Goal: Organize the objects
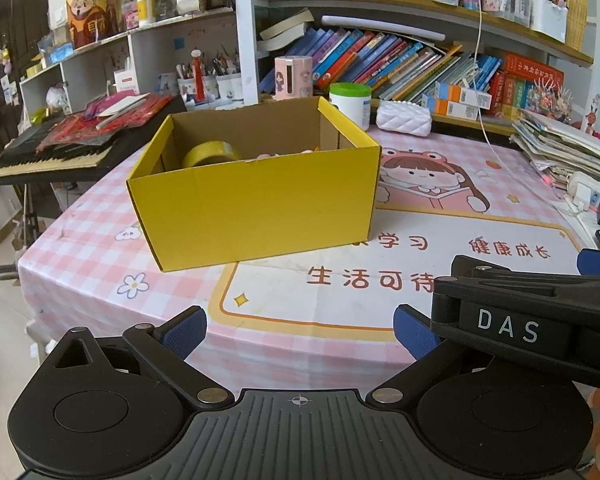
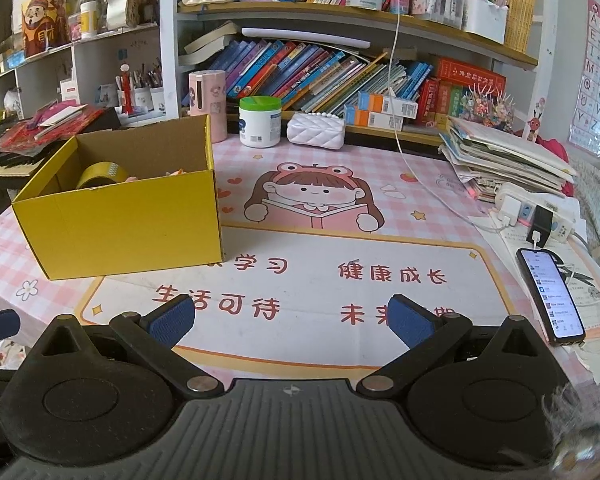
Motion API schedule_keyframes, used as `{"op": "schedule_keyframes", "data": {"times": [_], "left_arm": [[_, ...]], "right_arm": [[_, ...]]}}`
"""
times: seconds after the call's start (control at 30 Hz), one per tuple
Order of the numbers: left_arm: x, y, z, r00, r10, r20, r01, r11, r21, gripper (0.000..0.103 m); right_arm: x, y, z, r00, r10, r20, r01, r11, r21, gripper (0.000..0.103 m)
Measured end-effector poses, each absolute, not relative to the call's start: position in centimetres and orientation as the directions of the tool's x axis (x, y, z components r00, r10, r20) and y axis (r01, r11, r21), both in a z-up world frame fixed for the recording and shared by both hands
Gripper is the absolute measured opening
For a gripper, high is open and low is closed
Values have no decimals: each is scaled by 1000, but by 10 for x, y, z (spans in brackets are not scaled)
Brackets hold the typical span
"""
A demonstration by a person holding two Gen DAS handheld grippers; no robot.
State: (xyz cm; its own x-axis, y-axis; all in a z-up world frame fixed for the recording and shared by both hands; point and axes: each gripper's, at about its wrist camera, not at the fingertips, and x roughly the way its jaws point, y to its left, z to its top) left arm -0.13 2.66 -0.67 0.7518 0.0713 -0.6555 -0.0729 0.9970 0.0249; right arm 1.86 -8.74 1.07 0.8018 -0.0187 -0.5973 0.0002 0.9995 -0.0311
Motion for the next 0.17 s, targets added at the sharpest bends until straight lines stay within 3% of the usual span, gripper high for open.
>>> {"op": "schedule_keyframes", "data": {"times": [0.17], "left_arm": [[0,28,-8,745,67,-664,-70,997,22,101]], "right_arm": [[20,-87,9,800,-20,-600,-1,999,-34,103]]}}
